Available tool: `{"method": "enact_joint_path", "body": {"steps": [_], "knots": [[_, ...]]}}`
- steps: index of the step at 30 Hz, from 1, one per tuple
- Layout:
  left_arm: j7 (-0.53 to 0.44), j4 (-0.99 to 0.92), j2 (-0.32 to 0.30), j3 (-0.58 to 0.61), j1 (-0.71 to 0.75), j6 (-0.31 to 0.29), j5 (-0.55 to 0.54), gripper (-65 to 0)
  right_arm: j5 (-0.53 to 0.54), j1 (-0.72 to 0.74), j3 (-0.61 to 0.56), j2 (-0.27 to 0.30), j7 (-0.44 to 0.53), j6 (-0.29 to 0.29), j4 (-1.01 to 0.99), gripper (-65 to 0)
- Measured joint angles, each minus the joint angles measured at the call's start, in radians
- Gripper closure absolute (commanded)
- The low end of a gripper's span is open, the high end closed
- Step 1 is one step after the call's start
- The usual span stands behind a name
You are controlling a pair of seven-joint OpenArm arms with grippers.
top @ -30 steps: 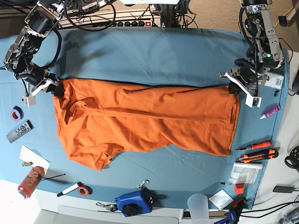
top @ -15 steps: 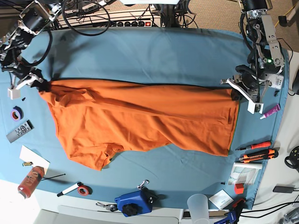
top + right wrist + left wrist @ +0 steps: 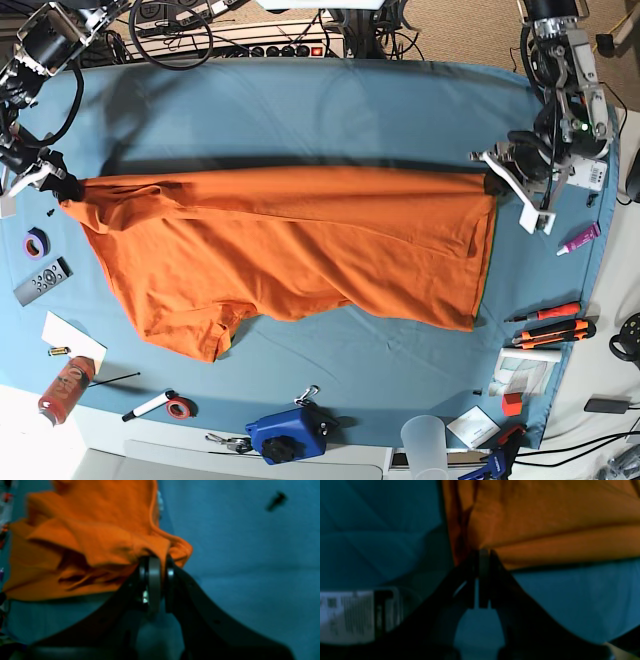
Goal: Layout the t-shirt on the table in an organized manner, then fold the t-shirt properly
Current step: 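Pull the shirt edge with both grippers to straighten it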
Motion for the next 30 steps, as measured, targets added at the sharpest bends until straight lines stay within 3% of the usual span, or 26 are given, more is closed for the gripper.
{"method": "enact_joint_path", "body": {"steps": [13, 18, 23, 30], "knots": [[0.009, 0.156, 0.000, -0.002, 0.187, -0.010, 0.043, 0.0, 0.114, -0.187, 0.009, -0.001, -0.001, -0.001, 0.000, 0.0], [0.008, 0.198, 0.000, -0.062, 0.238, -0.012, 0.038, 0.0, 0.188, -0.191, 0.129, -0.003, -0.007, 0.000, 0.000, 0.0], [0.032, 0.198, 0.000, -0.120, 0.267, -0.090, -0.027, 0.0, 0.209, -0.197, 0.203, -0.001, -0.013, 0.000, 0.000, 0.0], [0.053, 0.198, 0.000, -0.121, 0.301, -0.095, -0.057, -1.6, 0.209, -0.211, 0.168, -0.001, -0.011, 0.000, 0.000, 0.0]]}}
